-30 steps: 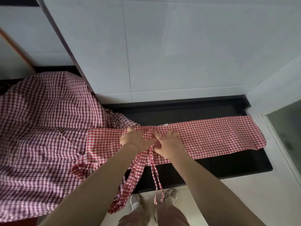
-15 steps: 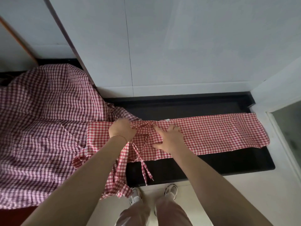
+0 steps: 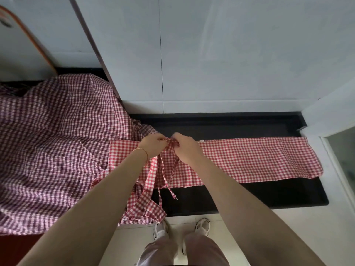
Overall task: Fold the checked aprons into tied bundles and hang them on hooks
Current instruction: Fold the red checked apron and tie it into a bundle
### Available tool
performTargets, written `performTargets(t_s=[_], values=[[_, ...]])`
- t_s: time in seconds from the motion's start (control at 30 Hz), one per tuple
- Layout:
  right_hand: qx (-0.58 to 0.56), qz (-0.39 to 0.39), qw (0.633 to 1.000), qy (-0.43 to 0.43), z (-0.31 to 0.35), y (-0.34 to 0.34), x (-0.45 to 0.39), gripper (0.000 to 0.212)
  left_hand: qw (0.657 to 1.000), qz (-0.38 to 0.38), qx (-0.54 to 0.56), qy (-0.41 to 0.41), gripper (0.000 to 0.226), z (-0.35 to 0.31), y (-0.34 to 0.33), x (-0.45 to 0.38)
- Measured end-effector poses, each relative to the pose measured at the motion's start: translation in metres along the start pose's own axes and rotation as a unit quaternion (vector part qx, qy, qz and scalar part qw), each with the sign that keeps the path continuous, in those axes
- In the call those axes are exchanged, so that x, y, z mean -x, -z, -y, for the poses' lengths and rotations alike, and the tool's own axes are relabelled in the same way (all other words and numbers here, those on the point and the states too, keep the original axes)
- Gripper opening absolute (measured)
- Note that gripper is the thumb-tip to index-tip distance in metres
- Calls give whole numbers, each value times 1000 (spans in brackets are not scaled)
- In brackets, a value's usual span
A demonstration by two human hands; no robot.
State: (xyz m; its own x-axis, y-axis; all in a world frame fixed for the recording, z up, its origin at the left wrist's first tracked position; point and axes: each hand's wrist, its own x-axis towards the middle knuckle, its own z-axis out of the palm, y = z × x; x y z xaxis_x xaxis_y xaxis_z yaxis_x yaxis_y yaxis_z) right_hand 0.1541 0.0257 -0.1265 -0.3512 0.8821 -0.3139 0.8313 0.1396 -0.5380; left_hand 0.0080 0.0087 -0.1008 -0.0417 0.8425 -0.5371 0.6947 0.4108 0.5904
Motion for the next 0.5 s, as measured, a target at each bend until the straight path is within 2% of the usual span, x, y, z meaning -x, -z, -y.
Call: performTargets(t_s=[0.1, 0.17, 0.27, 0.37, 0.43, 0.5], values=[[-7, -39, 999, -23, -3, -2, -5, 21, 990, 27, 125, 58, 29, 7, -1, -4], [-35, -62, 997, -33, -10, -1, -8, 20, 975, 40, 193, 106, 43, 11, -1, -8], [-101, -77, 988, -87, -21, 6, -14, 16, 957, 40, 226, 176, 57, 10, 0, -10], [-171, -89, 970, -147, -29, 13, -20, 12, 978, 33, 143, 150, 48, 18, 3, -17], [-214, -94, 955, -180, -33, 15, -23, 12, 989, 12, 32, 141, 44, 25, 7, -23], [-246, -91, 943, -205, -34, 18, -25, 16, 986, 0, -95, 139, 42, 27, 10, -23]])
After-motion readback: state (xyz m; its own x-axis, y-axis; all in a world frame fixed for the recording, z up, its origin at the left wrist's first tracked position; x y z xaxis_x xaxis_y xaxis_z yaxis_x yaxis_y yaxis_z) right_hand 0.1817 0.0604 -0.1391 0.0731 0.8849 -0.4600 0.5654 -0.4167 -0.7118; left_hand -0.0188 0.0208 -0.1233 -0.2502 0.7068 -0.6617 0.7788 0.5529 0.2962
